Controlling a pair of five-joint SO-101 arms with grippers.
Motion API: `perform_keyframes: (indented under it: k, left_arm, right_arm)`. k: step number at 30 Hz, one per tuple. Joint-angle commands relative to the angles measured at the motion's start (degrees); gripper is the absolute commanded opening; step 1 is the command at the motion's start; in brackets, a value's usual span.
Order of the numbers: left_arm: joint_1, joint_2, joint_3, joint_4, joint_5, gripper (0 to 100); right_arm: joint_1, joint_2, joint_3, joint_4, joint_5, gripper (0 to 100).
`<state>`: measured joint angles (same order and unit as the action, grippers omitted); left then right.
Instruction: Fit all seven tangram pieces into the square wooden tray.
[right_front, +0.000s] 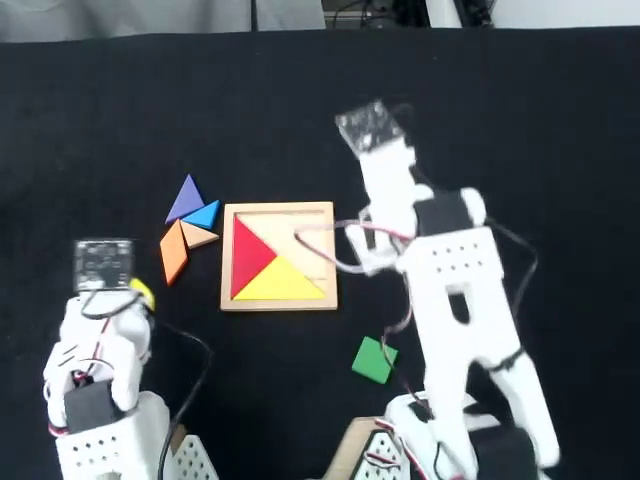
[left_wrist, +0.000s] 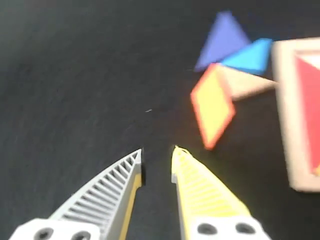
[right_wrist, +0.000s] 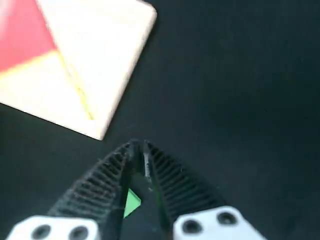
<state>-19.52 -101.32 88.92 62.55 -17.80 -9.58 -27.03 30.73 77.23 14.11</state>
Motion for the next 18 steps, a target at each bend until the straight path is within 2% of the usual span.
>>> perform_keyframes:
  k: [1,5,8,12,15,18]
  left_arm:
    - [8.7,0.4,-9.5,5.4,-4.8,11]
    - [11.9,1.3,-13.8,6.4,-5.1,11]
    - [12.9,7.8,-17.2,5.9,-5.1,11]
    - [12.9,25.8,-27.6,3.6,-5.5,11]
    - [14.5,42.3,-39.5,3.9,-9.4,11]
    - [17.7,57.7,-51.3,7.4,-13.2,11]
  right_arm:
    - [3.6,-5.4,11.5,-4.7,3.0,1.1]
    - [4.2,-5.3,14.5,-5.1,3.6,1.1]
    - [4.0,-5.3,16.7,-8.2,3.3,1.1]
    - [4.1,-5.3,21.3,-16.5,-2.5,1.1]
    - [4.0,-5.3,24.9,-20.9,-3.9,1.1]
    - [4.4,-5.3,28.0,-23.7,-4.1,1.1]
